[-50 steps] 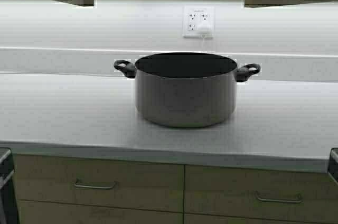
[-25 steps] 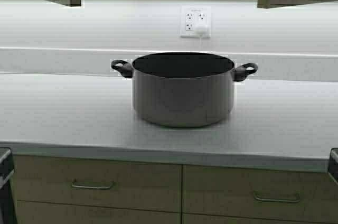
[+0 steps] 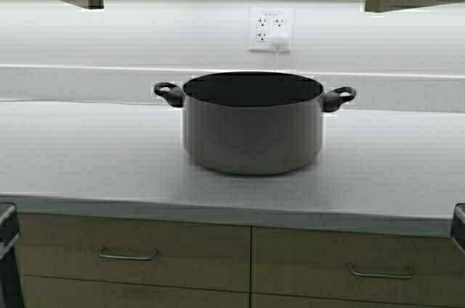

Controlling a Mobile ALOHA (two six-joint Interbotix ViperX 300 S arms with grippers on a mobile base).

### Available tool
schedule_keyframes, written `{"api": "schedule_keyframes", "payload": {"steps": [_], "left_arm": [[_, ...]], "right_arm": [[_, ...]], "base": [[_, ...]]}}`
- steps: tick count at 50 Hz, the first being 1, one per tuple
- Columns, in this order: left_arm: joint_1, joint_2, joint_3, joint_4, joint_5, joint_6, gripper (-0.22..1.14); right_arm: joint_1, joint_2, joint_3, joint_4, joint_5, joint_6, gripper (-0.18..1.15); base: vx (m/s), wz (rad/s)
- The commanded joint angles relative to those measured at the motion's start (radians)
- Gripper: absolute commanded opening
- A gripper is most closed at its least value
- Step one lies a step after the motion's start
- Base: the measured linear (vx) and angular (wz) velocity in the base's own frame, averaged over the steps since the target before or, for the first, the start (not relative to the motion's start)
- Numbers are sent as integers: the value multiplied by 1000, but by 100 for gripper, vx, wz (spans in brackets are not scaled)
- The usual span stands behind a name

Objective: Open the cabinet, put the pot inside, then close it

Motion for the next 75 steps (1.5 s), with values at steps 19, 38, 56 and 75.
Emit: {"api": "schedule_keyframes", "payload": {"steps": [19, 38, 56, 75], "left_arm": [[-400, 41, -43, -153, -207, 31, 7], [-460, 405, -198, -147, -606, 23, 2], [-270, 588, -239, -147, -779, 6, 2], [-202, 459, -83, -147, -781, 17, 2]], "right_arm": [[423, 52, -69, 278, -67, -89, -9], [819, 526, -233, 140, -650, -54, 6], [690, 773, -288, 61, -905, 14, 6], [557, 565, -118, 74, -908, 15, 6]], "base": [[0, 0], [0, 0], [0, 0], [0, -1]]}}
